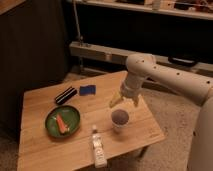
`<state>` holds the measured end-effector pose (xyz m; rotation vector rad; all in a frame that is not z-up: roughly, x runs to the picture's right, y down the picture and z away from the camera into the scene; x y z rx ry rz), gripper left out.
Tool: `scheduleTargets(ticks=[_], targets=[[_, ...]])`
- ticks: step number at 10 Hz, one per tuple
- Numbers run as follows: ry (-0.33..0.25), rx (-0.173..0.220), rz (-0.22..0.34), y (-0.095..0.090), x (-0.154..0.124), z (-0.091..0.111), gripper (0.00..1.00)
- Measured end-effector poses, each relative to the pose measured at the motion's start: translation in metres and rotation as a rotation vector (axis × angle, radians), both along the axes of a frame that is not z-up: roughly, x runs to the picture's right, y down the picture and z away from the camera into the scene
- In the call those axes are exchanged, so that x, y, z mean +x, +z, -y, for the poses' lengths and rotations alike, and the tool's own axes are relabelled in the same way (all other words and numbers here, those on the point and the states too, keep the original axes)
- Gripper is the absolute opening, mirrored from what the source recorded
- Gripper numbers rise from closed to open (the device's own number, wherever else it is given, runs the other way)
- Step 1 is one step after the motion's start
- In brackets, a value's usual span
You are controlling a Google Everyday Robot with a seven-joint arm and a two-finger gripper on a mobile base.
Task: Place the white sponge in the ceramic cup
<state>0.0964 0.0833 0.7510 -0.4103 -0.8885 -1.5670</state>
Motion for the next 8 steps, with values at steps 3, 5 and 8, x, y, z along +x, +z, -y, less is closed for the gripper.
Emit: scheduleTargets(ticks=[3, 5, 8], targets=[[0.000, 0.000, 0.000, 0.000, 0.000, 0.000, 0.80], [-0.013, 0.011, 0.000, -0.001, 0.001, 0.001, 0.80], [-0.087, 0.132, 0.060, 0.010, 0.005, 0.034, 0.80]])
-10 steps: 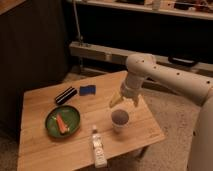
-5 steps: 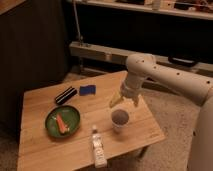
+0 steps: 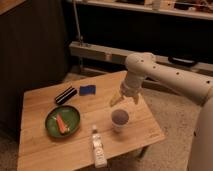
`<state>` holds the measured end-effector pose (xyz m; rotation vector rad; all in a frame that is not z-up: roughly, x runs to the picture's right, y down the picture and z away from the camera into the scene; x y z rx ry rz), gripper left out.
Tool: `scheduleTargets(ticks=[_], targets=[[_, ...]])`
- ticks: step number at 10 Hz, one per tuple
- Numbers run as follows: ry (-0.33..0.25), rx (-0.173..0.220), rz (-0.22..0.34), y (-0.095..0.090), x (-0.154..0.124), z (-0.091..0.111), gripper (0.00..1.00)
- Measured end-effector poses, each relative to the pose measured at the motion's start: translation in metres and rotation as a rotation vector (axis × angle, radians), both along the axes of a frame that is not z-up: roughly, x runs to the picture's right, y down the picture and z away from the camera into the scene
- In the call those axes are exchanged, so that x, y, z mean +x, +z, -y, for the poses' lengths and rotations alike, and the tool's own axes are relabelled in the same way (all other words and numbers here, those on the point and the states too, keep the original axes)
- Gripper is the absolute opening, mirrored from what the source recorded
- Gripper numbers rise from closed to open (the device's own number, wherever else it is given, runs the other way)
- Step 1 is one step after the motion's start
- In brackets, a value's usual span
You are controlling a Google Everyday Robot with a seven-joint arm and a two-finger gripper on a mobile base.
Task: Place the white sponge in the ceramic cup
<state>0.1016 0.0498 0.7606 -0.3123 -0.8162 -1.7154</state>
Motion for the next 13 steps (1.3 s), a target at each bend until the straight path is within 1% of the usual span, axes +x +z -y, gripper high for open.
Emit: scheduleTargets(ticks=[1, 2, 3, 4, 5, 9, 10, 11, 13], targets=[[-0.036, 0.068, 0.050, 0.003, 0.000, 0.023, 0.80], [-0.082, 0.158, 0.123, 0.002, -0.005, 0.054, 0.80], [-0.110, 0.210, 0.165, 0.001, -0.009, 0.073, 0.80], [-0.127, 0.240, 0.188, 0.000, -0.011, 0.084, 0.80], [-0.141, 0.265, 0.205, -0.002, -0.012, 0.093, 0.80], [-0.144, 0.271, 0.218, -0.001, -0.014, 0.093, 0.80], [-0.150, 0.282, 0.242, 0.000, -0.017, 0.092, 0.80], [-0.167, 0.304, 0.283, 0.004, -0.022, 0.093, 0.80], [-0.217, 0.361, 0.390, 0.015, -0.055, 0.100, 0.80]])
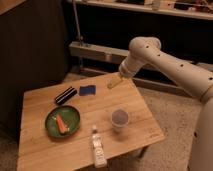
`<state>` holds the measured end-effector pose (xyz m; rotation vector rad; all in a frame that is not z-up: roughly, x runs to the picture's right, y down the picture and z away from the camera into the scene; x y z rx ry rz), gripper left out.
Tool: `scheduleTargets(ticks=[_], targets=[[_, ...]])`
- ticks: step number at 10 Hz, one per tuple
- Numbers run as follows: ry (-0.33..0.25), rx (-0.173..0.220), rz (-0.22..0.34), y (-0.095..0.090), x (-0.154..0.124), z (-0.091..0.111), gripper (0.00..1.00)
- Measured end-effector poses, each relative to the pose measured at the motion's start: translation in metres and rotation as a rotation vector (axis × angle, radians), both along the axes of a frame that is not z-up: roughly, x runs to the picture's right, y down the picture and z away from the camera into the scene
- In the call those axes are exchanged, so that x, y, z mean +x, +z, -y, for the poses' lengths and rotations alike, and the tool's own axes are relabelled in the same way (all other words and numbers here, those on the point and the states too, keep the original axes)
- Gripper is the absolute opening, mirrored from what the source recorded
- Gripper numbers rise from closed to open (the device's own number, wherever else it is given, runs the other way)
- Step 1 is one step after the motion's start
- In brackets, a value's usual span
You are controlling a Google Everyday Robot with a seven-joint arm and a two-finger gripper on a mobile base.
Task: Place the white sponge in the ceramic cup
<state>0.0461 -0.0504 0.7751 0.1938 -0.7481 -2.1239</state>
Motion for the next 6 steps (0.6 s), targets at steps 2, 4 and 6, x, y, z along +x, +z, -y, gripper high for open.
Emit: scheduleTargets(ticks=[2, 4, 6], targets=[[-0.091, 0.055, 0.138, 0.010, -0.054, 0.012, 0.80], [-0.151, 0.081, 0.217, 0.014, -0.084, 0.015, 0.80], [-0.164, 0.087, 0.234, 0.015, -0.090, 0.016, 0.80]])
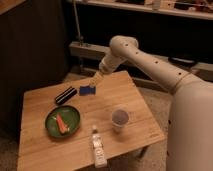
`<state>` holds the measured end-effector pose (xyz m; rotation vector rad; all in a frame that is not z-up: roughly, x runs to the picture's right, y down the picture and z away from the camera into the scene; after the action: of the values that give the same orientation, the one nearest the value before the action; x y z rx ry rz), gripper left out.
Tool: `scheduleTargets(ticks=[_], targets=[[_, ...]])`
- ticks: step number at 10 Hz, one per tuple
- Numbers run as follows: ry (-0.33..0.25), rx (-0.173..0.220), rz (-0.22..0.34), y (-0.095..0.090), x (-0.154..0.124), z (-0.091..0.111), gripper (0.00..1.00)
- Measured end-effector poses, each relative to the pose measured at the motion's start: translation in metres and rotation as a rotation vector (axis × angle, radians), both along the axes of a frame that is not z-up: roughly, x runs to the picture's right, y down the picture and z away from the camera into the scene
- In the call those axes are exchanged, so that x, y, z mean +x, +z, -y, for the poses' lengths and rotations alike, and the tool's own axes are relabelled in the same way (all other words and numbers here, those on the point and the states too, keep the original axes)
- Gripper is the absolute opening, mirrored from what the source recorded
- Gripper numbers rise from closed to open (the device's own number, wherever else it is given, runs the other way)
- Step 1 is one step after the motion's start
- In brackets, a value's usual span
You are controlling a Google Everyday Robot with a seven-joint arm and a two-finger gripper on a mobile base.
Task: Place the white sponge in the ceramic cup
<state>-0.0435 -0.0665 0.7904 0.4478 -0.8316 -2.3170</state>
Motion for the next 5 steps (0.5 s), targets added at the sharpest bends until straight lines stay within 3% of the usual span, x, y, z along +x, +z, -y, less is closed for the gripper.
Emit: scheduleTargets(ticks=[3, 5], targets=[[-0.013, 0.015, -0.008, 0.000, 0.002, 0.003, 0.80], [-0.103, 0.082, 0.004, 0.009, -0.007, 0.021, 0.80]])
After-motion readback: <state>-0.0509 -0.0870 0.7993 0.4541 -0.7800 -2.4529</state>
